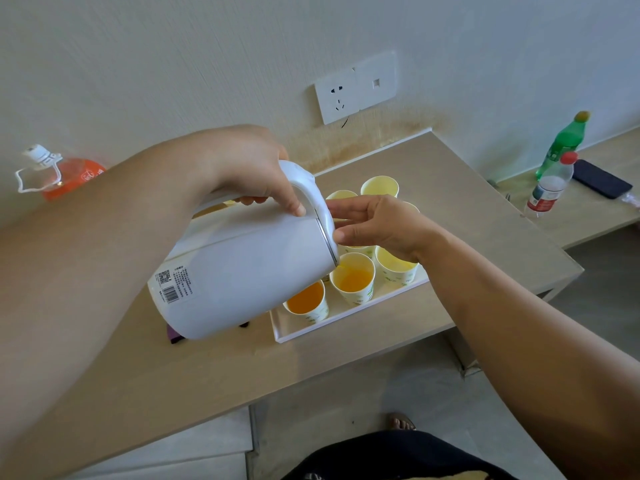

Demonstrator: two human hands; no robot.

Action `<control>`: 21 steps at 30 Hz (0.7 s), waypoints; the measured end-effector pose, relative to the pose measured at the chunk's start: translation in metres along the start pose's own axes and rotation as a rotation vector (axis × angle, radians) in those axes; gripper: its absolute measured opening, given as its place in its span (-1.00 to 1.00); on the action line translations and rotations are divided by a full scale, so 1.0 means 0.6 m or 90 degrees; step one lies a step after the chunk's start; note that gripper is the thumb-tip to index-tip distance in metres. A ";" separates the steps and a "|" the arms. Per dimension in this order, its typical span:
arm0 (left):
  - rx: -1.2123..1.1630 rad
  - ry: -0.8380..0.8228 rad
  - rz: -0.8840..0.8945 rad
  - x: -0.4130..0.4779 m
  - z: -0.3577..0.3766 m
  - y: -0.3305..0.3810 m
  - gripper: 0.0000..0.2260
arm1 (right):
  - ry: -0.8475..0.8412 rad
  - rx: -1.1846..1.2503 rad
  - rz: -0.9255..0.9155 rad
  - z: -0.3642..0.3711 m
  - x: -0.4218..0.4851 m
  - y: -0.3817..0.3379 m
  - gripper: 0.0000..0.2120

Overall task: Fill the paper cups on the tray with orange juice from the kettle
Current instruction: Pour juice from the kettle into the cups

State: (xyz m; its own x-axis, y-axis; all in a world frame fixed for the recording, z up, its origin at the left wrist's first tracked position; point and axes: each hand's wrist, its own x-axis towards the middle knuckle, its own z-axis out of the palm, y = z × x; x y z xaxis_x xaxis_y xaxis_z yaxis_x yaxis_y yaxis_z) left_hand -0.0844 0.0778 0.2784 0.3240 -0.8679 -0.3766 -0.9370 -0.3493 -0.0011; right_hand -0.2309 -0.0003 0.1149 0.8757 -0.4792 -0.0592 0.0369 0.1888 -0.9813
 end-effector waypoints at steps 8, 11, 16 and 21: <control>0.003 0.006 0.005 -0.001 -0.003 -0.002 -0.67 | -0.002 -0.007 0.001 -0.001 0.005 0.000 -0.59; 0.004 0.008 0.006 0.001 -0.003 -0.003 -0.67 | -0.006 -0.001 -0.002 -0.001 0.008 0.000 -0.59; 0.006 0.010 0.006 0.004 -0.004 -0.002 -0.67 | -0.006 -0.006 0.000 -0.004 0.010 0.001 -0.54; 0.005 0.008 0.008 0.007 -0.003 -0.001 -0.66 | 0.000 -0.018 0.003 -0.007 0.009 0.003 -0.53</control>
State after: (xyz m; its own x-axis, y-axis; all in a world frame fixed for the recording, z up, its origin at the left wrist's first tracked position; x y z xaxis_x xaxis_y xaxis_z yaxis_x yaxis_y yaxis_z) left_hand -0.0823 0.0739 0.2788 0.3137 -0.8768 -0.3645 -0.9421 -0.3354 -0.0040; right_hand -0.2282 -0.0064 0.1121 0.8762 -0.4778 -0.0632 0.0195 0.1661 -0.9859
